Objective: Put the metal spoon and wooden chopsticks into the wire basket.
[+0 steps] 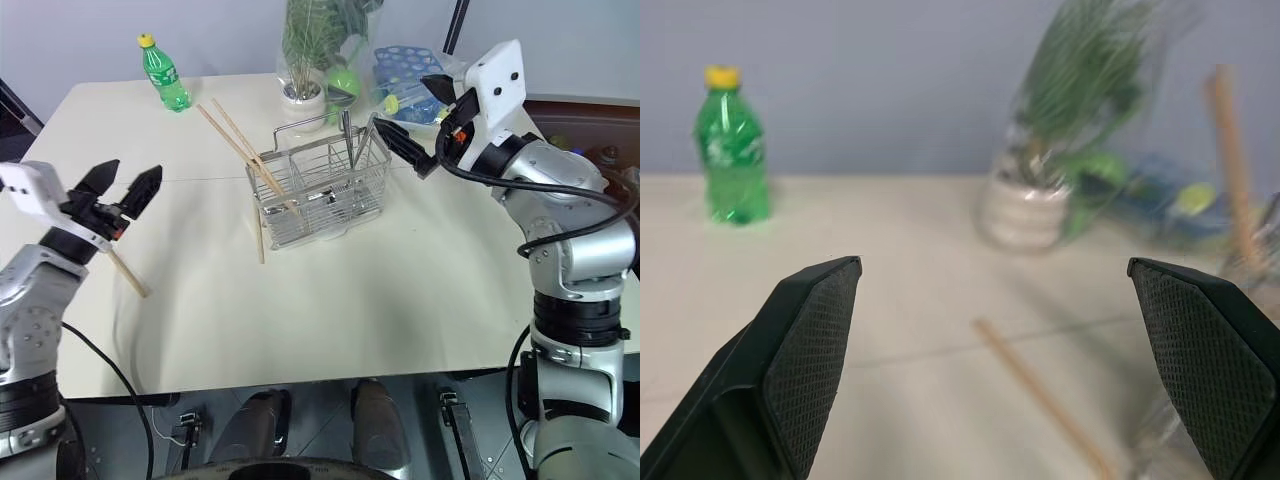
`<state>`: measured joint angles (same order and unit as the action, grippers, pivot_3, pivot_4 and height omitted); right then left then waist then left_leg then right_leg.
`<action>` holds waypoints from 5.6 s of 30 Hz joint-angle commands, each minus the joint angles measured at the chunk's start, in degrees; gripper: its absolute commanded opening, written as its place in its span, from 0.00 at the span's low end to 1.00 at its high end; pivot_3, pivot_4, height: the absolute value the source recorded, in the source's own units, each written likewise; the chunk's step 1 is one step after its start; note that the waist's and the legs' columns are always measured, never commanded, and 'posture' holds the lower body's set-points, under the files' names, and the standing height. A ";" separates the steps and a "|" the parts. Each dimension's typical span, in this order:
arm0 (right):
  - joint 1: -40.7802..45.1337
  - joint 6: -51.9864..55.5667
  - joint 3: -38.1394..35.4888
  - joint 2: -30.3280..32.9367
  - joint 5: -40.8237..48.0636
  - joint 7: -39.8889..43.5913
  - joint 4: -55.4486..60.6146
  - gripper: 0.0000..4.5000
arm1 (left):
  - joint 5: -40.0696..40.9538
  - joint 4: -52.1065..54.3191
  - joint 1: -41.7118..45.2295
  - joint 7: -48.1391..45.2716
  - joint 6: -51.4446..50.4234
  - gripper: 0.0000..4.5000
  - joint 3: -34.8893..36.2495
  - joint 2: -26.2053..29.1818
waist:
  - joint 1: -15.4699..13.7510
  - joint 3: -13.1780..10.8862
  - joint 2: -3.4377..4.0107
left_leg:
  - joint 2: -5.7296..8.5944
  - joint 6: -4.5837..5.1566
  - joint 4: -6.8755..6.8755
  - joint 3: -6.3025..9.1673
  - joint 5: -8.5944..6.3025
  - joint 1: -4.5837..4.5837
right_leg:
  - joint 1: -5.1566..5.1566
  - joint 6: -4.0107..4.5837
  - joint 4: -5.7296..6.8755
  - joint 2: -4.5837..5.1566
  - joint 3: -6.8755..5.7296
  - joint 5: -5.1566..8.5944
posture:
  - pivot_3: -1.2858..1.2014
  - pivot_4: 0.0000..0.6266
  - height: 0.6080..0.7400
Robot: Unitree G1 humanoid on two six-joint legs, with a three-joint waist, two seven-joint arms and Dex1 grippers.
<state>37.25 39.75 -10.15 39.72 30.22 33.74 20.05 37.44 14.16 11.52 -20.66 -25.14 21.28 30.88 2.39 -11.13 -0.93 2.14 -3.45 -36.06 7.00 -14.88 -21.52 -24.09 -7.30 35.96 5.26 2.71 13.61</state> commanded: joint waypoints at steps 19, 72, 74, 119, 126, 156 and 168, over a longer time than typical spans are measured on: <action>-21.81 7.08 -6.94 8.49 16.31 8.64 19.81 0.99 | -19.58 -9.41 3.91 9.49 7.22 1.00 -8.21 -10.63 | -1.72 -0.01 -0.15 | 0.00 0.03 -0.04 -0.03 -0.02 -0.07 | 0.16 -0.05 -0.42 0.01 -0.02 -0.03 | 0.52 0.24 1.00; -16.74 2.35 -1.33 13.90 11.85 12.33 15.84 0.99 | -29.49 -30.57 32.67 16.29 -15.43 1.00 -18.46 -22.08 | -1.81 -0.04 -0.24 | 0.05 0.03 -0.10 -0.02 -0.02 -0.02 | 0.42 -0.29 -0.73 0.02 -0.03 -0.16 | 0.52 0.24 1.00; -16.81 2.28 -1.28 14.19 11.59 12.34 15.73 0.99 | -29.40 -31.31 32.90 15.85 -15.28 1.00 -18.39 -22.43 | -1.83 -0.04 -0.24 | 0.04 0.03 -0.11 -0.02 -0.02 -0.03 | 0.43 -0.30 -0.74 0.02 -0.03 -0.16 | 0.52 0.24 1.00; -14.47 1.96 -0.21 12.30 11.21 9.80 14.03 0.99 | -33.35 -34.45 38.40 25.67 -32.27 1.00 -14.70 -21.82 | -1.62 -0.04 -0.25 | 0.07 0.02 -0.14 -0.02 -0.02 0.03 | 0.45 -0.35 -0.71 0.04 -0.03 -0.19 | 0.52 0.24 1.00; -13.82 2.12 -0.39 12.30 11.45 10.32 13.49 0.99 | -32.29 -34.62 39.02 26.41 -33.59 1.00 -13.27 -22.87 | -1.63 -0.04 -0.25 | 0.07 0.02 -0.14 -0.02 -0.02 0.03 | 0.46 -0.35 -0.70 0.04 -0.03 -0.19 | 0.52 0.24 1.00; -11.90 3.59 -2.82 15.26 13.54 13.24 11.70 1.00 | -31.29 -30.58 36.50 31.06 -38.18 0.00 -5.76 -28.23 | -1.70 -0.02 -0.25 | 0.08 0.02 -0.17 -0.02 -0.02 0.08 | 0.54 -0.37 -0.71 0.06 -0.03 -0.21 | 0.52 0.24 1.00; -11.14 3.17 -1.91 14.61 12.71 13.51 10.74 1.00 | -29.98 -27.88 34.15 25.23 -37.17 0.00 -8.59 -24.48 | -1.47 -0.01 -0.24 | 0.08 0.02 -0.16 -0.03 -0.02 0.11 | 0.53 -0.37 -0.68 0.05 -0.03 -0.21 | 0.52 0.24 1.00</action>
<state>24.95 43.99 -10.99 54.05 43.01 47.23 30.54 7.13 -14.95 47.34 6.28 -62.00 13.73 5.14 0.92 -11.14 -1.17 2.22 -3.43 -36.22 6.96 -14.90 -21.41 -23.56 -7.67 35.29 5.32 2.68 13.40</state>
